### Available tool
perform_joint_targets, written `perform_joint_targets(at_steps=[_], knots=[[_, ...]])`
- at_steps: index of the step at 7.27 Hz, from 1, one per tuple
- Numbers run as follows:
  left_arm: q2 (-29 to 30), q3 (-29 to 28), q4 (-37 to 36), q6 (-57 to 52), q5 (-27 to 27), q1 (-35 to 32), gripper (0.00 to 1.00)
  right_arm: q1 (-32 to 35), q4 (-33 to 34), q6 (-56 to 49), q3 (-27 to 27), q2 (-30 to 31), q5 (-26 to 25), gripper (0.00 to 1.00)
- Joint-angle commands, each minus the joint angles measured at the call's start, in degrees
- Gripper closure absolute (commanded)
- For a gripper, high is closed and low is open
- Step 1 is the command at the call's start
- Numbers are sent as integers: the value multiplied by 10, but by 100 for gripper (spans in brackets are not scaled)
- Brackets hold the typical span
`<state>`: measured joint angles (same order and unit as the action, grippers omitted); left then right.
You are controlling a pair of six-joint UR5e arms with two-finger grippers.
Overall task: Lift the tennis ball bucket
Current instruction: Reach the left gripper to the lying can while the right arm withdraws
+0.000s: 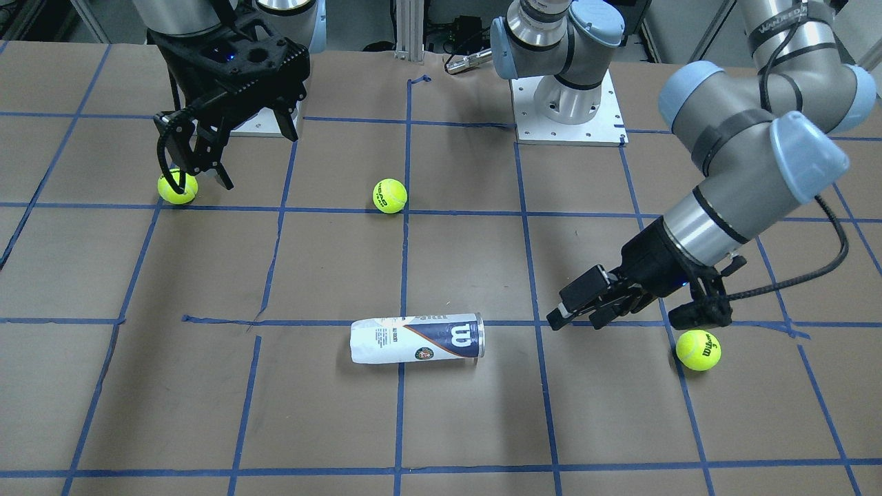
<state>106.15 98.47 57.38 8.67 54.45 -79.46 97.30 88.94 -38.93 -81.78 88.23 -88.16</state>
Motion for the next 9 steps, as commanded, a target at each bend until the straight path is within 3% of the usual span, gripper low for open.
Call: perform_joint_targets(at_steps=[1, 3, 6, 8, 9], knots=[[49, 19, -46, 2, -35, -32, 0, -4, -4, 120, -1, 7, -20, 0], [84, 35, -50, 2, -69, -44, 0, -4, -10, 319, -1, 19, -18, 0], [139, 38, -74, 1, -118, -53, 0, -29, -36, 448, -3, 36, -19, 0], [147, 51, -73, 2, -121, -64, 0, -41, -33, 462, -2, 36, -19, 0], [147, 59, -74, 2, -118, -66, 7, -41, -48, 462, -2, 37, -19, 0]])
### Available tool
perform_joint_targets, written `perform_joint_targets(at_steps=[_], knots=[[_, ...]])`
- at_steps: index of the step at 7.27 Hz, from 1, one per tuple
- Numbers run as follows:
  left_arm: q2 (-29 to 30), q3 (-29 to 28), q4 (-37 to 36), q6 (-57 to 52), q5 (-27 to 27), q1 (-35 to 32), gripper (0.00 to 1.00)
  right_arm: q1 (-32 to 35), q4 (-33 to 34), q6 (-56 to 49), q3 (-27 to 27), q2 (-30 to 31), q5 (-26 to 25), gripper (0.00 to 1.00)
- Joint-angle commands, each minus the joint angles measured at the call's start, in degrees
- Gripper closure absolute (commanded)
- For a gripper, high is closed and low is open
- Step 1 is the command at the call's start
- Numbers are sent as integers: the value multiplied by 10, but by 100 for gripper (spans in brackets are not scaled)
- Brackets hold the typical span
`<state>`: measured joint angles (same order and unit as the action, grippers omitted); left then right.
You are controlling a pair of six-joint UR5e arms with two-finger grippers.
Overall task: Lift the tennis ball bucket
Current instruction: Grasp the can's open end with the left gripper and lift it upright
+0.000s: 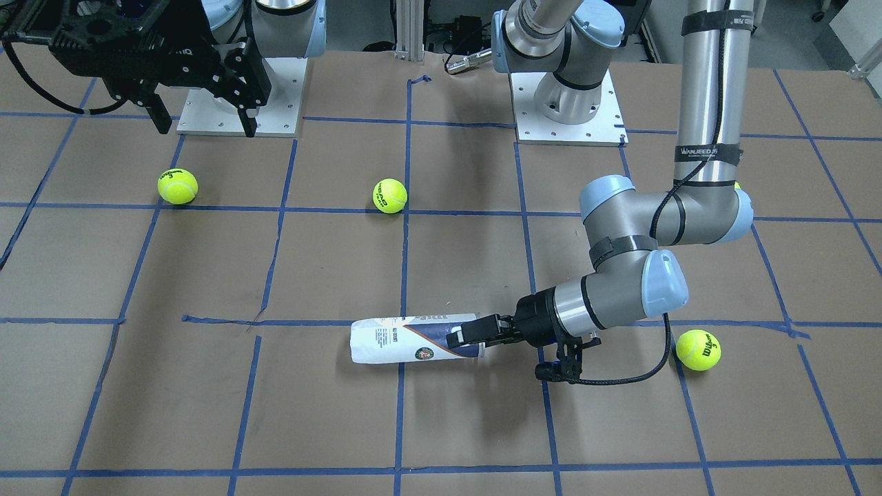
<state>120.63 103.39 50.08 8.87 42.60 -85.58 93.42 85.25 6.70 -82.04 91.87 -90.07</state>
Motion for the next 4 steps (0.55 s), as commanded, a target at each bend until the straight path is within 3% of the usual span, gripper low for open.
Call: perform_joint_targets(at_steps=[1, 2, 3, 4], knots=[[1, 10, 0, 2, 2, -5, 35, -2, -13, 9, 0, 2, -1, 0], [0, 6, -1, 13, 4, -5, 89, -3, -14, 17, -1, 5, -2, 0], [-10, 0, -1, 50, 6, -5, 100, -3, -18, 50, -1, 7, -1, 0], [-18, -14, -2, 78, 17, -5, 100, -3, -20, 89, -1, 7, -1, 0]])
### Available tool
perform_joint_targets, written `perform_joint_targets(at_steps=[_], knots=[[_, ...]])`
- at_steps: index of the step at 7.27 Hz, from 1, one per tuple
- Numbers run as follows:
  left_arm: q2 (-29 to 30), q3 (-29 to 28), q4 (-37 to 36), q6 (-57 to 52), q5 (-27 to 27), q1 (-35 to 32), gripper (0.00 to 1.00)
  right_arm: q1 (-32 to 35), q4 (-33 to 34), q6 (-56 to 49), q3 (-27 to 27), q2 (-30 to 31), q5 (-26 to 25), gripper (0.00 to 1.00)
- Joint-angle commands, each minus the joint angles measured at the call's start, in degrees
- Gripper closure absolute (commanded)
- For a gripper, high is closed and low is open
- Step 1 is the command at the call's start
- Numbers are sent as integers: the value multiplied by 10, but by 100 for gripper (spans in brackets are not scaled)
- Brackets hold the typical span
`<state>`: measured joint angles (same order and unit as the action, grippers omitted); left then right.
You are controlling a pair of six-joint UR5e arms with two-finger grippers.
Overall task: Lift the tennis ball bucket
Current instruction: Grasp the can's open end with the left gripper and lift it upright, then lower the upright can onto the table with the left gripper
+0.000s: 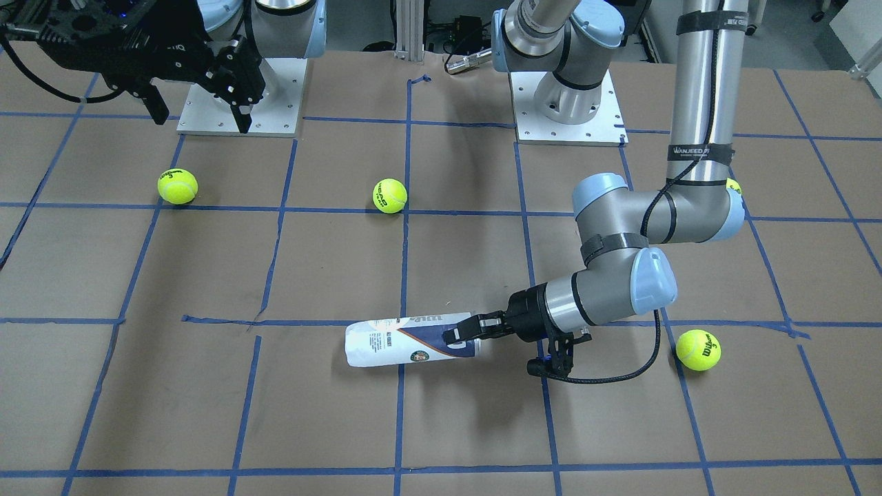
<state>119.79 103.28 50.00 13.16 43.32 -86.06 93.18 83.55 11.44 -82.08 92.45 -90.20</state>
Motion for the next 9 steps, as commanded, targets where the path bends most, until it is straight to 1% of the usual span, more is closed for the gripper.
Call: perform_joint_targets(at_steps=[1, 2, 3, 4, 5, 6, 7, 8, 9], knots=[[-19, -51, 2, 55, 57, 0, 100, 0, -9, 43, 0, 1, -1, 0], [-25, -111, 32, 109, 62, 0, 100, 0, -9, 36, 0, 1, 0, 0], [-28, -174, 69, 145, 80, -1, 100, 0, -8, 32, 1, 1, 0, 0], [-35, -228, 108, 145, 138, -2, 100, 0, -6, -11, 0, 1, 0, 0], [-40, -268, 143, 124, 206, -12, 100, 0, -1, -54, 0, 1, -1, 0], [-40, -288, 153, 13, 308, -41, 100, 0, -1, -87, 0, 0, 0, 0], [-36, -296, 174, -99, 407, -71, 100, 0, -1, -115, 0, -2, 1, 0], [-28, -300, 183, -193, 440, -87, 100, -3, -2, -120, 0, -4, 0, 0], [-27, -297, 191, -215, 448, -99, 100, -14, 0, -120, 0, -4, 0, 0]])
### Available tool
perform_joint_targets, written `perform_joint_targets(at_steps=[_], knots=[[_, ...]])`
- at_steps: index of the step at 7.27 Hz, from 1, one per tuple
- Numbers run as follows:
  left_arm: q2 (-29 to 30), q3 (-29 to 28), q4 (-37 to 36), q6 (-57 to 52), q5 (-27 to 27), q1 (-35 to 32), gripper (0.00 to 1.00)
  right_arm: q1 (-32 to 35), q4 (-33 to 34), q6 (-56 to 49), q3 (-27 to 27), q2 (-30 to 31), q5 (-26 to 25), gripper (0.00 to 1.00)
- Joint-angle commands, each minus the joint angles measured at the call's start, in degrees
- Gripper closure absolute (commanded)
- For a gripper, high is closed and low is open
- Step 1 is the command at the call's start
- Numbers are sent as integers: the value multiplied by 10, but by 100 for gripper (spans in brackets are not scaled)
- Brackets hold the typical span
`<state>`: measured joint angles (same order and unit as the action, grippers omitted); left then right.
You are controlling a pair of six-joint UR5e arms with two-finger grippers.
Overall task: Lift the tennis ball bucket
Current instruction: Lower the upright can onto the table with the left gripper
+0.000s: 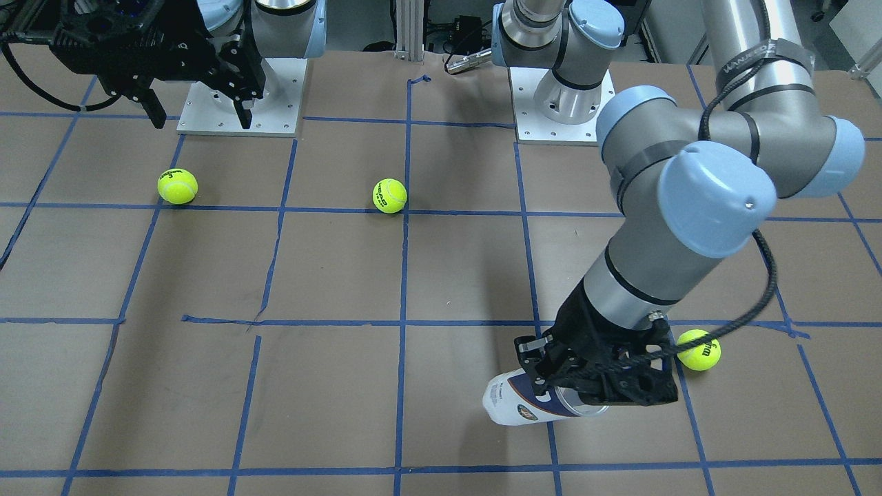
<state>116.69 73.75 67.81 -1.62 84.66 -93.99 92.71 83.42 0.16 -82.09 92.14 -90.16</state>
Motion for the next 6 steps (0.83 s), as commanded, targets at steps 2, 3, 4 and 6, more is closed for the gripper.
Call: perform_joint_targets(at_steps=[2, 3, 4, 6], knots=[[10, 11, 5, -67, 48, -44, 100, -34, 0, -9, 0, -2, 6, 0], [10, 30, -4, -69, 48, -46, 100, -33, 1, -9, -3, -1, 11, 0], [11, 50, -36, -67, 48, -56, 100, -32, 3, -9, -17, 0, 11, 0], [11, 58, -46, -68, 48, -60, 100, -33, 37, -9, -46, 0, 11, 0]])
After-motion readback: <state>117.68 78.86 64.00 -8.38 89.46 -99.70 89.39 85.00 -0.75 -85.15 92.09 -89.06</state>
